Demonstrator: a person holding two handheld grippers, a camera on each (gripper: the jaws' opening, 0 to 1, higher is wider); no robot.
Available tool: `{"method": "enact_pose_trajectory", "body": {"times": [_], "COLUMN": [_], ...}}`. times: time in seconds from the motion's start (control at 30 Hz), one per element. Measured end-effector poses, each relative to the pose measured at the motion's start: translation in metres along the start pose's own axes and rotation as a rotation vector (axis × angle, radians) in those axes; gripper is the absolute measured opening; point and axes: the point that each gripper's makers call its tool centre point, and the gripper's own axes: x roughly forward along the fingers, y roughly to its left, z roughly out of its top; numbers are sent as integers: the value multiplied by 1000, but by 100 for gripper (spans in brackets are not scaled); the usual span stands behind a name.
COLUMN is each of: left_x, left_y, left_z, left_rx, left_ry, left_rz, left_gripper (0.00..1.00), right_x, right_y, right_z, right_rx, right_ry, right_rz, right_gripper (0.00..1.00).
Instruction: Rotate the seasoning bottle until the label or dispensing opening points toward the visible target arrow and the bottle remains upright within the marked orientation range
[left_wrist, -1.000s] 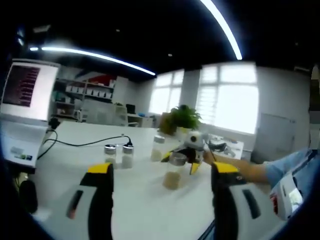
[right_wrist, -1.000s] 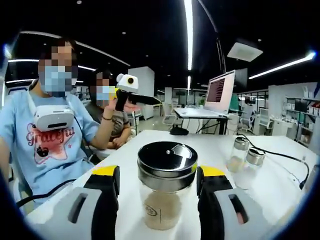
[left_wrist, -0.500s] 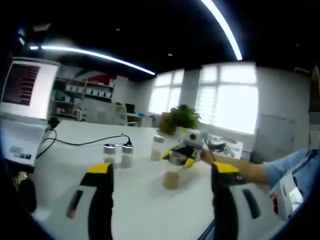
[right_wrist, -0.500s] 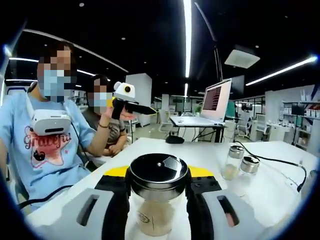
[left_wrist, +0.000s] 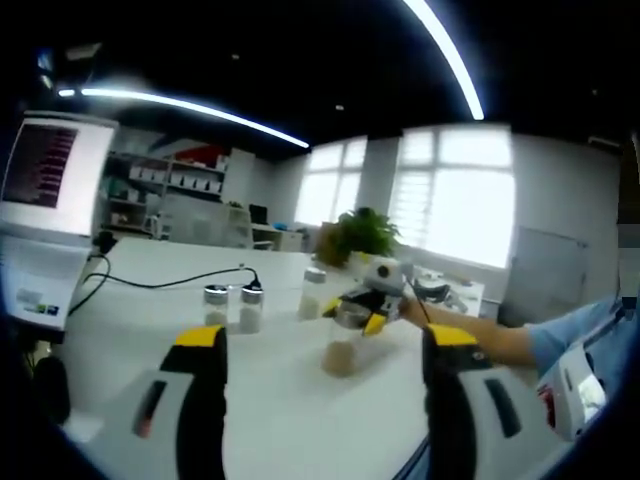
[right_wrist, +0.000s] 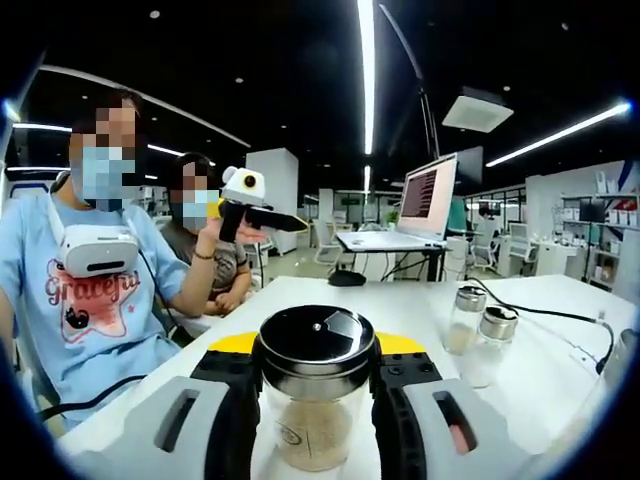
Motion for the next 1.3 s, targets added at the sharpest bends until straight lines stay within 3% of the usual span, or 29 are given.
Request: {"method": "enact_pose_trajectory", "body": {"times": [0.4, 0.57, 1.3], "left_x": [0, 0, -3], "left_y": [0, 0, 0], "left_z": [-1, -1, -1], "left_rx": [-1, 0, -4], "left_ry": [1, 3, 1], "left_rz": [3, 4, 10], "left_gripper": [84, 84, 84], "right_x": [2, 1, -5], "right_y": [-1, -5, -24], "right_z": [-2, -5, -11], "right_rx": [22, 30, 102], "right_ry": [50, 100, 192], "right_rz": [-82, -161, -539], "right_gripper": [41, 41, 41]}}
